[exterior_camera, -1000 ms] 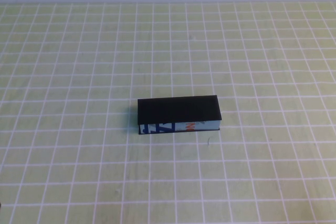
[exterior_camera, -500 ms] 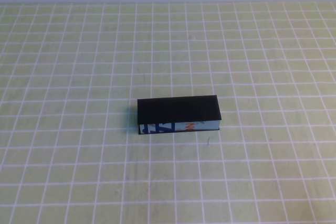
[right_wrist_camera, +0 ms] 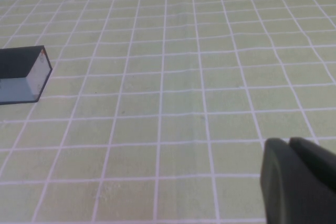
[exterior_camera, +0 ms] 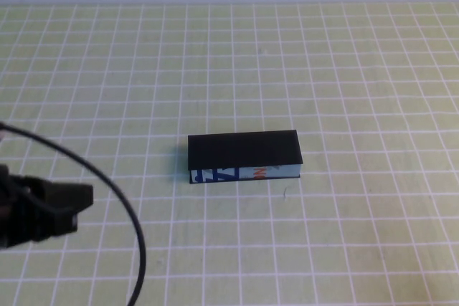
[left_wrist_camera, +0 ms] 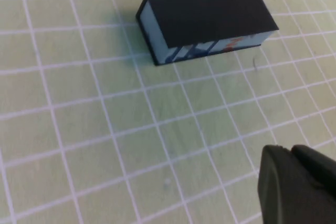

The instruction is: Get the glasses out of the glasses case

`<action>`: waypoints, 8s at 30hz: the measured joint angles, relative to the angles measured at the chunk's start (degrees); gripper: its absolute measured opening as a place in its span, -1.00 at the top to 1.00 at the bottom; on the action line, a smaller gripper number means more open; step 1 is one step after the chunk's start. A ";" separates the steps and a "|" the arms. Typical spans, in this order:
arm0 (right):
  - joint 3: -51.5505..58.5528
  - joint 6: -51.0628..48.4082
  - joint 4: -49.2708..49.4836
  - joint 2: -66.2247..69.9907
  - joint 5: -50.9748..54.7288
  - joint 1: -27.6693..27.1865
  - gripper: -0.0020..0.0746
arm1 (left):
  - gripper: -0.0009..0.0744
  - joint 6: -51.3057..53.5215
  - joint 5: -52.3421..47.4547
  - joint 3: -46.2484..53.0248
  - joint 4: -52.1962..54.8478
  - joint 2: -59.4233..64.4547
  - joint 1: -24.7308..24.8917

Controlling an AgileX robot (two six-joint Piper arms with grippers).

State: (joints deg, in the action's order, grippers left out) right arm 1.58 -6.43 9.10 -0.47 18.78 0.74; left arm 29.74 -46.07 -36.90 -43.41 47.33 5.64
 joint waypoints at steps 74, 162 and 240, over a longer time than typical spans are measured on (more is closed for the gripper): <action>-52.14 -20.36 24.84 72.22 22.54 23.15 0.99 | 0.99 8.07 -10.93 -70.64 -5.50 83.61 9.31; -73.70 -57.54 -4.85 107.45 -3.06 34.67 0.95 | 0.99 6.84 -13.95 -71.92 -2.24 84.92 9.59; -73.70 -48.63 32.06 101.62 8.04 34.77 0.93 | 0.99 89.51 -1.17 -25.87 -54.09 69.41 6.05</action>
State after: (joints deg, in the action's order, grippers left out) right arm -72.12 -55.05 41.16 101.15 26.82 35.51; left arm 119.25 -47.24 -62.77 -97.51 116.74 11.69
